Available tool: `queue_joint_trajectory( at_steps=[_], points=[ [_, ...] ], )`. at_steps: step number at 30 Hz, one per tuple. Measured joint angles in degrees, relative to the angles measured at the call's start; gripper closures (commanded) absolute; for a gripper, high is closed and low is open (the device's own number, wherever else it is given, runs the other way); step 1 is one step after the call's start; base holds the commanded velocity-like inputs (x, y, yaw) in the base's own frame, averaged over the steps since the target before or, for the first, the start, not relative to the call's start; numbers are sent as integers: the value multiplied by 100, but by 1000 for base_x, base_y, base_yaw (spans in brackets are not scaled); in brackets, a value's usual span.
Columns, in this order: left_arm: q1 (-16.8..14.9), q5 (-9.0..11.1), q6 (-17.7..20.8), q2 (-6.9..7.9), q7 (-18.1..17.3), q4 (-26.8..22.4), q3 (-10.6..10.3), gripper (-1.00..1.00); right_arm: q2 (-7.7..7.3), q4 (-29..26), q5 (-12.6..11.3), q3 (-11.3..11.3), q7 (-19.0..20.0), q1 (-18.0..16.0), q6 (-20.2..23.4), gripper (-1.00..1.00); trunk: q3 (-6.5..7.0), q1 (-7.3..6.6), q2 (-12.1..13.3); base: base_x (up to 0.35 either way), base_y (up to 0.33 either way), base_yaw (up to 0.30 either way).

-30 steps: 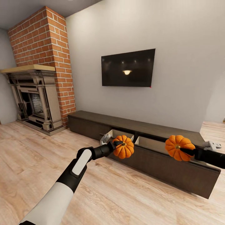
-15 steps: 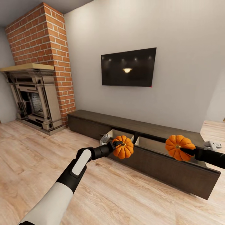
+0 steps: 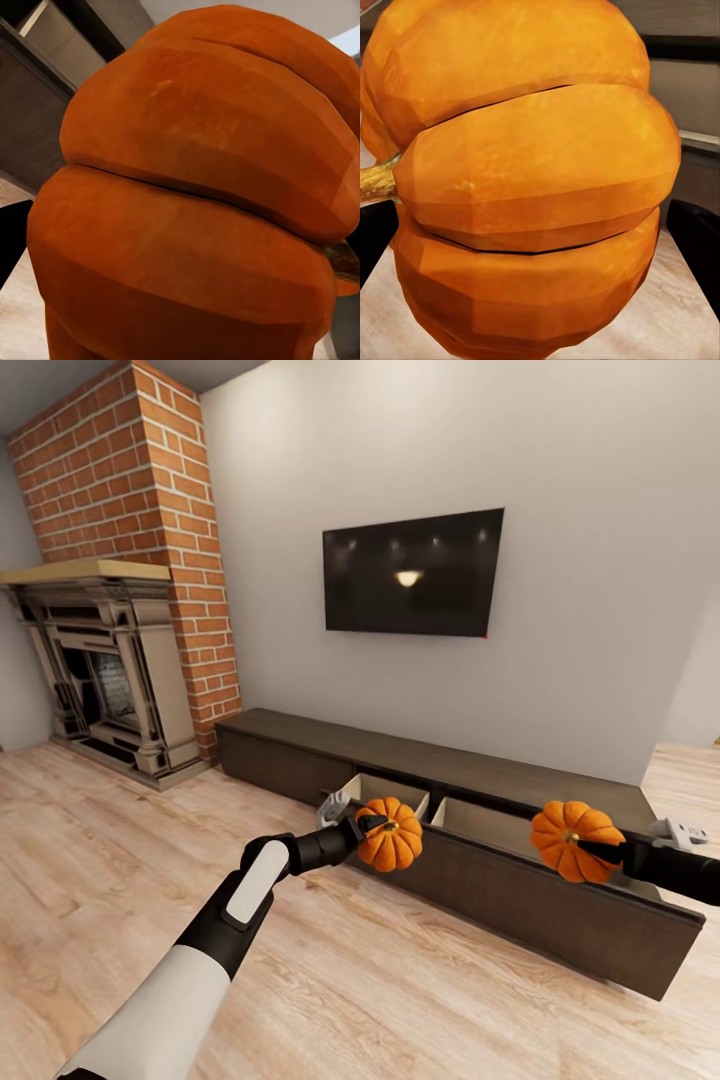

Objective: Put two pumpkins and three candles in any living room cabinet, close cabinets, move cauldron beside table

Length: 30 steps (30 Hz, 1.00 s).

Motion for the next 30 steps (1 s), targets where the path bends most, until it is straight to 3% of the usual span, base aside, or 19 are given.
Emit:
queue_joint_trajectory(
  at_steps=[4,5,9,23,27,30],
  points=[
    [0,2,3,2,-1,8,2,100,0,25,-6,24,1,0,2,100,34,-88,160,0,0,0],
    [-1,4,4,2,-1,10,3,100,1,48,2,142,3,1,4,100,42,-109,201,0,0,0],
    [0,-1,9,4,1,18,-1,100,0,99,-4,240,-2,-7,1,100,77,-198,361,0,0,0],
    [0,4,-6,16,-10,131,6,100,1,141,-4,266,10,7,2,100,297,-506,922,0,0,0],
    [14,-11,-27,21,8,132,5,100,7,127,1,273,-1,9,3,100,297,-506,924,0,0,-34],
    [67,-40,-132,34,15,132,131,100,7,113,-19,281,-2,9,4,100,298,-508,924,160,0,-226]
  ],
)
